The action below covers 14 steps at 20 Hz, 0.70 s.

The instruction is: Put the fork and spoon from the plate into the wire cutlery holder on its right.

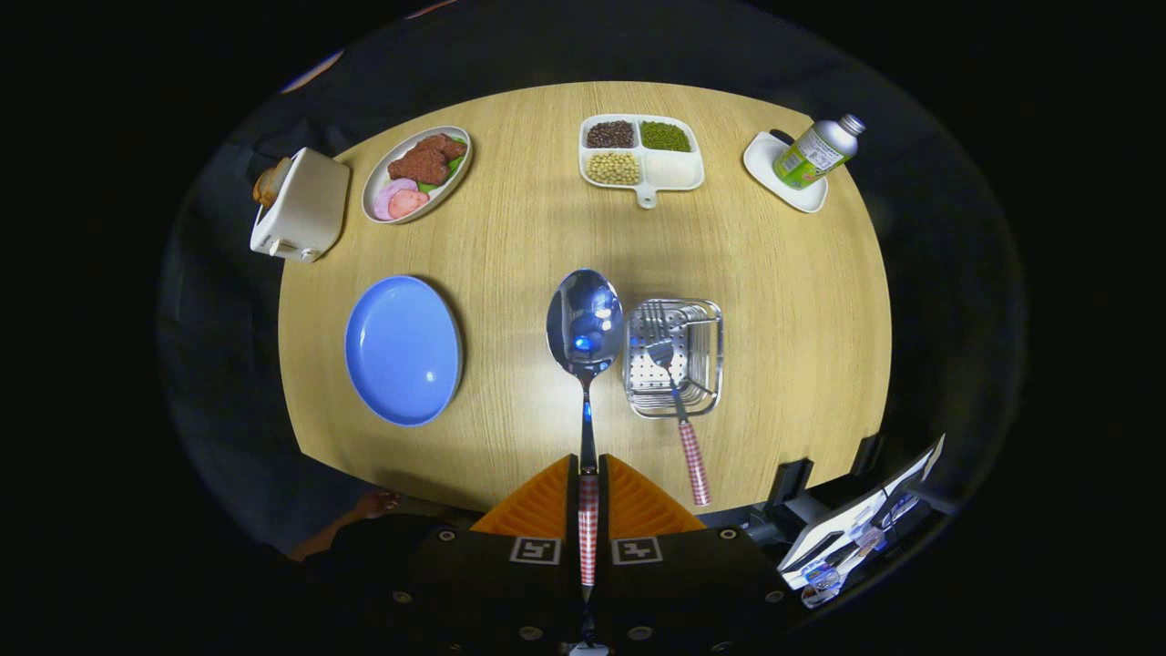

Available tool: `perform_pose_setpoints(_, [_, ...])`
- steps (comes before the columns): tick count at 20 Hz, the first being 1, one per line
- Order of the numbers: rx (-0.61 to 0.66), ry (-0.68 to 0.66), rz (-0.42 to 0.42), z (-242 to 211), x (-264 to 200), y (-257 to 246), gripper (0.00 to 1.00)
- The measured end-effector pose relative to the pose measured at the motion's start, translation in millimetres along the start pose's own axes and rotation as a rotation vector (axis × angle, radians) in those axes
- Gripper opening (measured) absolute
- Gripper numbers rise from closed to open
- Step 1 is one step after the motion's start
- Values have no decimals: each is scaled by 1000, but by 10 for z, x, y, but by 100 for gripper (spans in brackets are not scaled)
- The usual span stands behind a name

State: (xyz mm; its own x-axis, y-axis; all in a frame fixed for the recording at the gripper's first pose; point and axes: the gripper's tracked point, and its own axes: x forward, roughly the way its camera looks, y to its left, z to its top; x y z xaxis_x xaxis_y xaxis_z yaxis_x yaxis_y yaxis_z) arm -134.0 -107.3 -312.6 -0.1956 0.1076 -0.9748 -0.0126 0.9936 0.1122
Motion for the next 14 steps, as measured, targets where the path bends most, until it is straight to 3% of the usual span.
perform_pose_setpoints(7, [-88,143,-17,-59,154,-548,6])
perform_pose_setpoints(14, [-228,332,-35,-70,330,-776,6])
